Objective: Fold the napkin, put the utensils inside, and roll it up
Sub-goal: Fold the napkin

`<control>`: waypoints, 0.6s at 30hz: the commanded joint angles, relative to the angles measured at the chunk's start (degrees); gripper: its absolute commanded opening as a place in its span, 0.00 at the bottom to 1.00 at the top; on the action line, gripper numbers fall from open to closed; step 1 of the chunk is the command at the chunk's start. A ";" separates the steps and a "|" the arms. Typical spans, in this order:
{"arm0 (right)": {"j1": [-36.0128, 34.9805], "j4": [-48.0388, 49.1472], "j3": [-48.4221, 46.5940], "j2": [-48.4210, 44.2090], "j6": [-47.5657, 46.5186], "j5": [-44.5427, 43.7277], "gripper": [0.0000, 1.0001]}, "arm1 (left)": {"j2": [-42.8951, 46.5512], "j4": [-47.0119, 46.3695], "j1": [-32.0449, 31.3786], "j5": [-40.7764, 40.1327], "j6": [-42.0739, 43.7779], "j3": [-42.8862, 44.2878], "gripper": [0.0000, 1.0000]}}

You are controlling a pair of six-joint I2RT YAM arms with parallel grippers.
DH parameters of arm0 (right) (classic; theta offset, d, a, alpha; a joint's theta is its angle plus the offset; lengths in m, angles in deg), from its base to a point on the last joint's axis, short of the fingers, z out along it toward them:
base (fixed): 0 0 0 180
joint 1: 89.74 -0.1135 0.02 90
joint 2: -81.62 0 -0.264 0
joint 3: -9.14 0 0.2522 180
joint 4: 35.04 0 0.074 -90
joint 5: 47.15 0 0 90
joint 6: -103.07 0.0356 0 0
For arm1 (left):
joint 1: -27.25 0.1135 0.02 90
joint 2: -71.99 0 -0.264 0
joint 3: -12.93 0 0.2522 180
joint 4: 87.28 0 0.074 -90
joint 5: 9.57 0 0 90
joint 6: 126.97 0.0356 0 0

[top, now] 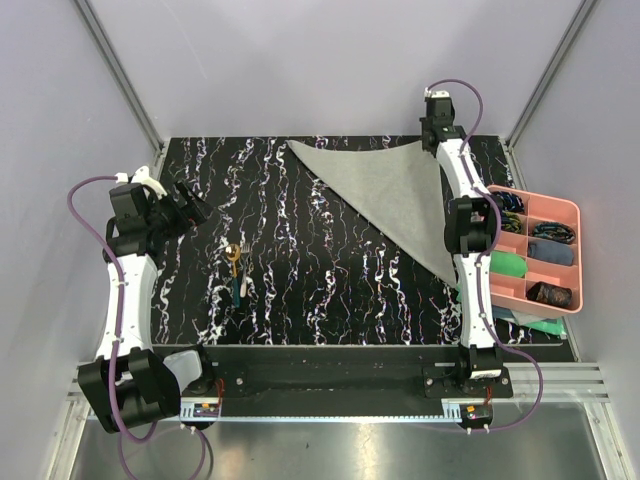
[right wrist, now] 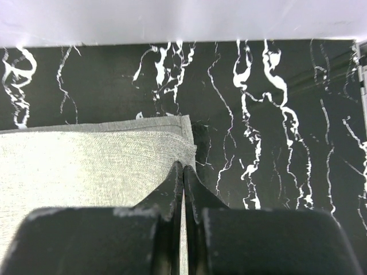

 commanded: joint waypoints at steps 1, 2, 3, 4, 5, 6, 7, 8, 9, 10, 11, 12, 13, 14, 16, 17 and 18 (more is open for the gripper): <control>0.38 0.52 -1.50 1.19 -0.86 -1.02 0.27 | 0.40 -3.04 0.40 1.42 0.25 -0.47 0.99; 0.30 0.34 -1.32 1.10 -0.86 -0.93 0.40 | 0.40 -3.04 0.40 1.42 0.25 -0.47 0.99; 0.38 0.34 -0.89 0.93 -0.86 -0.85 0.55 | 0.49 -2.95 0.49 1.51 0.25 -0.38 0.99; 0.38 0.52 -0.53 0.23 -0.86 -0.32 0.68 | 0.40 -3.04 0.40 1.51 0.25 -0.38 0.99; 0.30 0.34 -0.27 -0.21 -0.94 0.12 0.72 | 0.40 -3.13 0.40 1.51 0.25 -0.38 0.99; 0.38 0.34 0.26 -0.74 -0.95 0.47 0.75 | 0.49 -3.13 0.40 1.59 0.34 -0.38 0.99; 0.30 0.17 0.61 -2.05 -1.12 1.69 0.77 | 0.40 -3.13 0.40 1.51 0.17 -0.38 0.99; 0.29 0.17 1.05 -2.93 -1.12 2.57 0.80 | 0.58 -3.13 0.40 1.68 0.17 -0.47 0.99; 0.21 0.25 2.27 -3.81 -1.12 3.45 0.80 | 0.58 -3.13 0.40 1.77 0.17 -0.47 0.99; 0.03 0.25 2.98 -5.82 -0.77 5.46 0.80 | 0.58 -3.21 0.40 1.95 0.17 -0.47 0.99; 0.03 0.25 4.64 -6.97 -0.68 6.70 0.80 | 0.66 -3.13 0.49 2.03 0.17 -0.47 0.99; -0.32 0.17 5.61 -8.03 -0.68 8.19 0.80 | 0.75 -3.30 0.49 2.04 0.17 -0.47 0.99; -1.10 0.25 6.75 -10.48 -0.07 10.38 0.80 | 0.75 -3.22 0.40 2.04 0.17 -0.56 0.99; -1.89 0.34 7.81 -11.81 0.19 11.10 0.80 | 0.93 -3.30 0.40 1.95 0.17 -0.64 0.99; -4.43 0.26 11.94 -15.49 1.07 11.55 0.79 | 1.10 -3.30 0.40 1.68 0.34 -0.64 0.99; -5.41 0.34 13.43 -16.73 1.60 11.63 0.78 | 1.10 -3.30 0.40 1.16 0.34 -0.82 0.99; -6.64 0.34 16.75 -18.05 2.21 11.72 0.76 | 1.28 -3.22 0.40 0.81 0.43 -0.91 0.99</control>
